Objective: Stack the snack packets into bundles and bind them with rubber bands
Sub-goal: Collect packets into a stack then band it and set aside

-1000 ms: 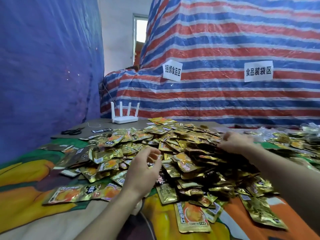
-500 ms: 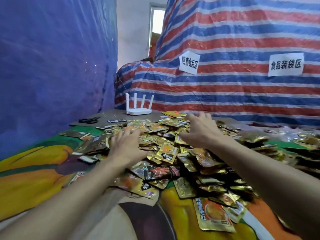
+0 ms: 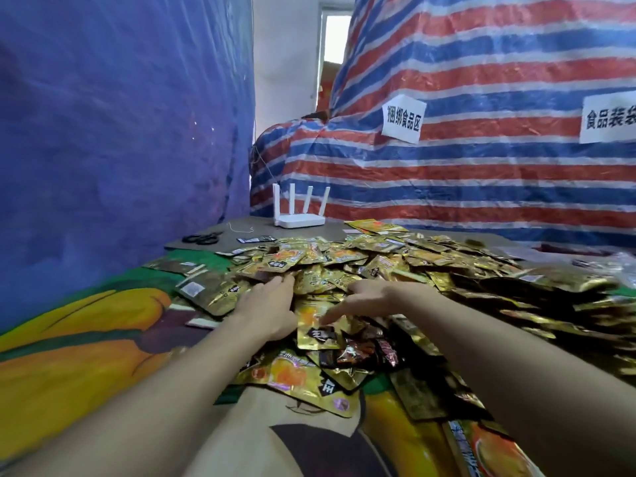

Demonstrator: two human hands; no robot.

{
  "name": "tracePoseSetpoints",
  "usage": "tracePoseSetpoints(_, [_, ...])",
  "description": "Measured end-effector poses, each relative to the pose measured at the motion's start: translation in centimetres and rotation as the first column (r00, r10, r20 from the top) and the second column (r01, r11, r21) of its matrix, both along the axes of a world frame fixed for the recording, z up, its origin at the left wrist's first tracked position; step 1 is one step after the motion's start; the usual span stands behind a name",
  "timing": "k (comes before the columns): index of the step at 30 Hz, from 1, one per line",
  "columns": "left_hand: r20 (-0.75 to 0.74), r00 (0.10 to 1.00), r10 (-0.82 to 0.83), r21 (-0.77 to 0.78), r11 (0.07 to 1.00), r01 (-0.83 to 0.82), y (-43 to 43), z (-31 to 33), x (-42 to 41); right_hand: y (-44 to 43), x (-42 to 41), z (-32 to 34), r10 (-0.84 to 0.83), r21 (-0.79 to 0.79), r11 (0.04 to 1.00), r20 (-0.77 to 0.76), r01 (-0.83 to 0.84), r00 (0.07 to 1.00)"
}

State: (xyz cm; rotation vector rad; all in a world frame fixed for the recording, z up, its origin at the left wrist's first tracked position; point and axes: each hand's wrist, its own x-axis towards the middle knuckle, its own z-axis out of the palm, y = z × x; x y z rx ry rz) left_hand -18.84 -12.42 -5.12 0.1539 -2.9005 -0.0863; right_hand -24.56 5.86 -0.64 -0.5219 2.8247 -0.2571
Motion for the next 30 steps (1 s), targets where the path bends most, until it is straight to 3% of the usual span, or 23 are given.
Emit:
tracePoseSetpoints(3, [-0.155,0.988,0.000,0.012,1.000,0.002,0.5,-0.8,0.1,-1.1,0.3,-0.8,-0.030,0.048,0.998,-0.078,0.034,0.996])
tracePoseSetpoints(5, [-0.222,0.975,-0.013,0.061,0.998,0.027,0.5,-1.2,0.4,-1.5,0.2,-1.1,-0.059,-0.012,0.998,-0.122,0.058,0.991])
tracePoseSetpoints(8, [-0.237,0.969,-0.066,0.091,0.992,0.090,0.1,-1.0,1.0,-1.8,-0.1,-1.2,-0.087,-0.126,0.990,-0.185,0.064,0.979])
tracePoseSetpoints(12, [-0.285,0.953,-0.101,0.124,0.982,0.141,0.4,0.0,2.0,-2.1,0.3,-1.5,-0.094,-0.080,0.994,-0.239,0.077,0.967])
tracePoseSetpoints(14, [-0.332,0.938,-0.100,0.215,0.960,0.179,1.0,0.7,2.8,-2.1,0.9,-1.4,-0.109,-0.036,0.994,-0.233,0.104,0.966])
tracePoseSetpoints(18, [-0.429,0.903,-0.036,0.434,0.868,0.241,1.9,1.8,4.3,-1.9,1.9,-1.0,-0.147,-0.101,0.986,-0.130,0.135,0.981])
tracePoseSetpoints(23, [-0.323,0.945,0.057,0.554,0.821,0.139,3.0,0.9,5.8,-1.7,3.3,-0.4,-0.187,-0.096,0.980,-0.110,0.177,0.976])
tracePoseSetpoints(26, [-0.187,0.978,0.092,0.435,0.900,-0.002,3.4,0.0,6.1,-1.6,4.2,-0.7,-0.205,-0.122,0.976,-0.258,0.179,0.944])
tracePoseSetpoints(28, [-0.119,0.985,0.125,0.320,0.944,-0.081,3.2,-0.1,6.3,-1.5,4.7,-1.2,-0.196,-0.185,0.972,-0.292,0.145,0.936])
tracePoseSetpoints(30, [-0.115,0.982,0.147,0.313,0.944,-0.104,2.9,0.0,6.5,-1.1,4.9,-1.5,-0.190,-0.269,0.957,-0.296,0.110,0.936])
